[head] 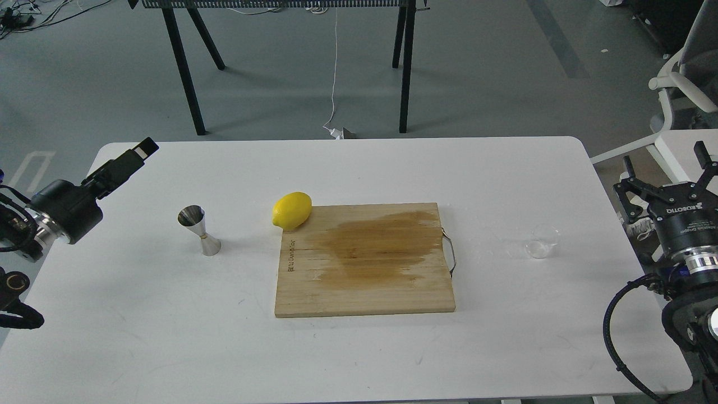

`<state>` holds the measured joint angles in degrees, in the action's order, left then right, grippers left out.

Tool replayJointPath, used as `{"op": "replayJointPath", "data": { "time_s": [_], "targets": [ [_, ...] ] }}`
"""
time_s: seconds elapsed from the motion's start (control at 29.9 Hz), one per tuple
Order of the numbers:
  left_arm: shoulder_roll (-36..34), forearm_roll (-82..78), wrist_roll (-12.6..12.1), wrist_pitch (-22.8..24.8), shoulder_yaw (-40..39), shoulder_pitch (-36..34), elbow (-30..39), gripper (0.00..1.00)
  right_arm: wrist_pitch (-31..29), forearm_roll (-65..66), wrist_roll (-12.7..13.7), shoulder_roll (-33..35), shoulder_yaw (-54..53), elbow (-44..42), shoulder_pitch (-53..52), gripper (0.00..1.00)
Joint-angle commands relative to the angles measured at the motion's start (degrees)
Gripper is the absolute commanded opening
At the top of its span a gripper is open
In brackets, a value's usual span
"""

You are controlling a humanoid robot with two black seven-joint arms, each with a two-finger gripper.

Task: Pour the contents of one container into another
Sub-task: 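Lower the left gripper toward the metal jigger beside the board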

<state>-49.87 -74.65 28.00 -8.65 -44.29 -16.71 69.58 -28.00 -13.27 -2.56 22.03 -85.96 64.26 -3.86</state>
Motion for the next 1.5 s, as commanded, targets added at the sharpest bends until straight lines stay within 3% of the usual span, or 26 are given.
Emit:
{"op": "replayJointPath", "data": {
  "time_s": [0.0,0.3,0.43,0.6,1.47],
  "targets": [
    [0.5,-3.6,0.0,-6.0,0.0,2.6,0.4,1.00,0.0,0.0,0.0,0.0,0.0,0.0,0.1,0.99],
    [1.3,-8.5,0.0,-11.9,0.5,10.8,0.4,1.00,0.0,0.0,0.0,0.0,0.3,0.0,0.3,0.99],
    [3.1,-10.3,0.0,-12.1,2.4,11.2,0.3,1.00,0.0,0.0,0.0,-0.1,0.3,0.0,0.3,0.99],
    [6.4,-12.4,0.0,-15.7,6.5,11.3,-0.8,0.99,0.0,0.0,0.0,0.0,0.1,0.0,0.5,0.99],
    [17.3,-16.0,0.0,-15.8,7.1,6.5,-14.1,1.00,0.0,0.0,0.0,0.0,0.0,0.0,0.7,0.99]
  ]
}}
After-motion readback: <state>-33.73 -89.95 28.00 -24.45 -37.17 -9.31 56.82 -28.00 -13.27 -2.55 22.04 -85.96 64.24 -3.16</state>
